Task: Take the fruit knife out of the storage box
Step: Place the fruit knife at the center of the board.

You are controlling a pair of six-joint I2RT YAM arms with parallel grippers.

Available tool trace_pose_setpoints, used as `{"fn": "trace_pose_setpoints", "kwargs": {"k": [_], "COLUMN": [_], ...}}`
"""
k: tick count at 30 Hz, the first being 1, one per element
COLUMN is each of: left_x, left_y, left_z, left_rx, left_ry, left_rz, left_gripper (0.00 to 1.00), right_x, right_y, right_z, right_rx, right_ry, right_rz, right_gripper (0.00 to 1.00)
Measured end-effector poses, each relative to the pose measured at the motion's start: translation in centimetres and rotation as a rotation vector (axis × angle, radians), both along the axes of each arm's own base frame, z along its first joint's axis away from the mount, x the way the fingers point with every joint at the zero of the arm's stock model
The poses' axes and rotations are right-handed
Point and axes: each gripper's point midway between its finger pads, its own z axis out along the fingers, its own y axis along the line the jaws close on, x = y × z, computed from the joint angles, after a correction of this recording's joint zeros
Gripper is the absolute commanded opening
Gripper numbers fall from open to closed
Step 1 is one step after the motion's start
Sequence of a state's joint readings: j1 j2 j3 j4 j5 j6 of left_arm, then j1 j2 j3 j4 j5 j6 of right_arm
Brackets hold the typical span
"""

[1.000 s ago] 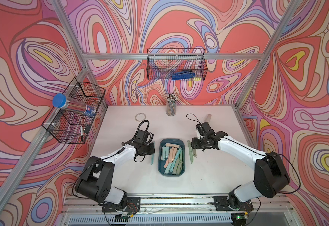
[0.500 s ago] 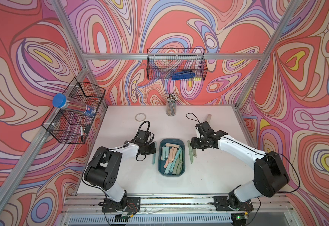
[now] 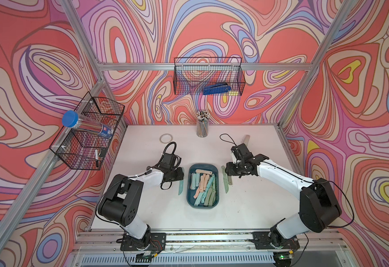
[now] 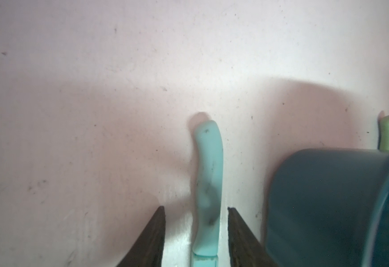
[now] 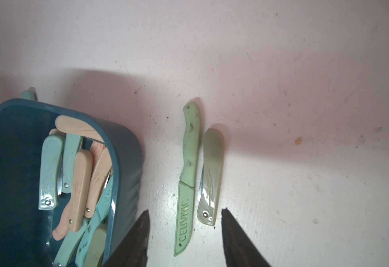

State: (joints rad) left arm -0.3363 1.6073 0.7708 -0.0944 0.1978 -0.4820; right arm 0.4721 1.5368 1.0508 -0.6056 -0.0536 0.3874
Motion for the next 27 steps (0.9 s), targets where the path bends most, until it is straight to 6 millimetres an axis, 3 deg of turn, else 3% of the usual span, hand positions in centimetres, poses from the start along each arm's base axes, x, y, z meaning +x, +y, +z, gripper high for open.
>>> {"fn": "trace_pose_setpoints", "kwargs": {"k": [2, 5, 9, 15, 18, 21, 24, 27], "left_x": [-0.2, -0.4, -0.6, -1.7, -2.5, -3.6, -4.8, -5.8], "left_y": [0.2, 0.4, 0.8, 1.2, -0.3, -3.2, -6.1, -8.1], "left_z": [0.1, 1.0, 3.9, 8.7, 10.7, 11.9, 12.2, 11.1], "left_rx": [0.003, 0.006, 0.008, 0.025, 0.038, 0.051, 0.064, 0.074], "left_ry": [0.004, -0.008, -0.069, -0.169, -0.212, -0.236, -0.243, -0.218], "left_rz": [0.003, 0.006, 0.004, -0.004, -0.048, -0.131, -0.213, -0.261], "left_gripper": [0.46, 0.55, 0.66, 0.74, 0.78, 0.8, 0.8, 0.78], "right_x": [0.0, 0.0, 0.1, 0.3, 0.3, 0.5, 0.6, 0.9], "right_y": [0.0, 0.0, -0.2, -0.9, -1.1, -1.1, -1.2, -1.6], "right_z": [0.0, 0.0, 0.0, 0.1, -0.1, 0.0, 0.4, 1.0], "right_rx": [0.0, 0.001, -0.009, -0.045, -0.057, -0.052, -0.043, -0.043], "right_ry": [0.0, 0.002, -0.005, -0.021, -0.017, -0.027, -0.058, -0.085], "right_rz": [0.0, -0.008, -0.006, -0.022, -0.027, -0.03, -0.036, -0.049], "right_gripper": [0.53, 0.7, 0.82, 0.9, 0.98, 0.98, 0.98, 0.98]}}
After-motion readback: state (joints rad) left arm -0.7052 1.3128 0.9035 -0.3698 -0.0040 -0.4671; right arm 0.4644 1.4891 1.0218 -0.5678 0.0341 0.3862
